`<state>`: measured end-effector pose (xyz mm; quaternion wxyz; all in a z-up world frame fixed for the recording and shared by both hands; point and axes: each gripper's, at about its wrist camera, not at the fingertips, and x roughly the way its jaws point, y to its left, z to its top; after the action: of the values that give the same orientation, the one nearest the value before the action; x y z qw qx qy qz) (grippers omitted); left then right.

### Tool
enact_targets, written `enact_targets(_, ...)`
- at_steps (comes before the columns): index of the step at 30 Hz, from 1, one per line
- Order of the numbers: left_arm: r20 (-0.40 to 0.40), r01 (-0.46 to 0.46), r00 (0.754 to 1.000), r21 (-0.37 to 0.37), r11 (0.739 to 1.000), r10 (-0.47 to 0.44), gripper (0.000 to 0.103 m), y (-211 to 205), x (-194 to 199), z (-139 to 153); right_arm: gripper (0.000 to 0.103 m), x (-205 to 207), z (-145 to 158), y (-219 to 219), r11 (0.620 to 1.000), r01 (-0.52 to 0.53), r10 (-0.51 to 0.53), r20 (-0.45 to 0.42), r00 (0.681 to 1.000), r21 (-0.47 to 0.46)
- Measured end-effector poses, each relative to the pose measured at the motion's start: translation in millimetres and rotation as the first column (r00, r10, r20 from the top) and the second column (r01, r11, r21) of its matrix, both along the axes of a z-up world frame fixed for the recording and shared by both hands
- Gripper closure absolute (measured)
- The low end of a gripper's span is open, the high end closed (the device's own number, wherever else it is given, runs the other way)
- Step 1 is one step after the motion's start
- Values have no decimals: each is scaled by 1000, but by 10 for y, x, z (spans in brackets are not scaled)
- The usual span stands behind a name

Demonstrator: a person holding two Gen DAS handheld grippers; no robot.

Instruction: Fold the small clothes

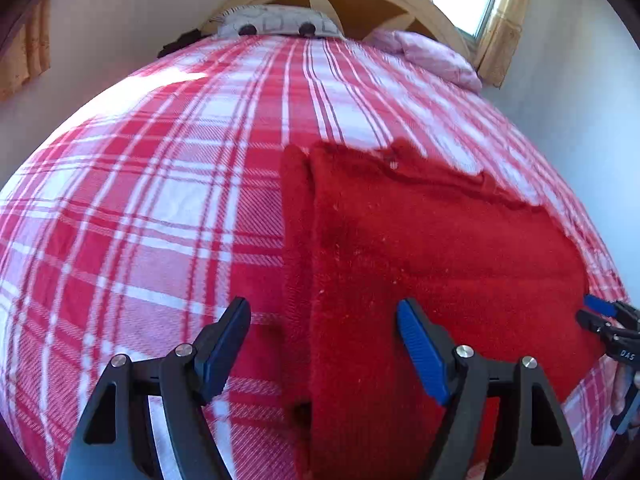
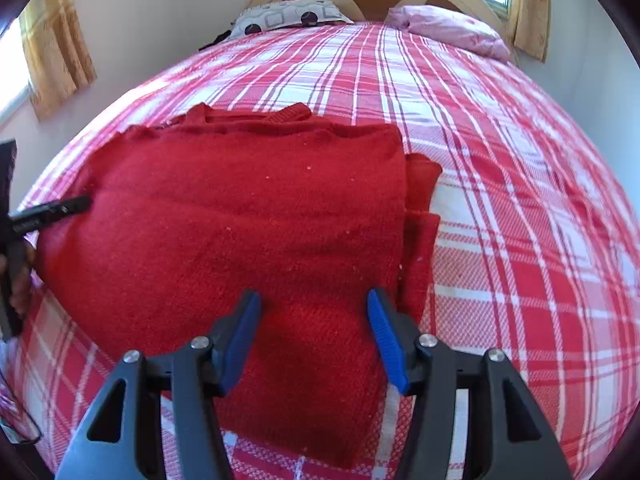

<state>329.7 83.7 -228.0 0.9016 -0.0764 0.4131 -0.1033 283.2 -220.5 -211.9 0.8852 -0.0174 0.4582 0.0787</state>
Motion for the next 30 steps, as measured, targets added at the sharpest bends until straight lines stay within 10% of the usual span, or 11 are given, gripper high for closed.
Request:
enact_targets(4, 52, -11, 999, -39, 999, 13, 27, 125, -301, 192, 40, -143, 216, 50, 998, 58, -60, 50, 997, 33)
enact_targets(10, 28, 75, 997, -27, 997, -74, 26, -48, -560, 143, 36, -328, 442, 817, 991, -130, 127, 110, 986, 23)
enact_targets(15, -58, 63, 997, 92, 994, -58, 26, -176, -437, -116, 35, -231, 246, 1278, 976, -215, 214, 61, 975, 18)
enact_targets(22, -33, 80, 996, 53, 995, -79, 23, -109, -458, -109, 32, -134, -101, 1310, 975, -219, 219, -22, 976, -20)
enact_targets(30, 83, -179, 979, -82, 980, 186, 23, 722, -545, 130, 32, -300, 208, 1269, 980, -200, 199, 86, 976, 3)
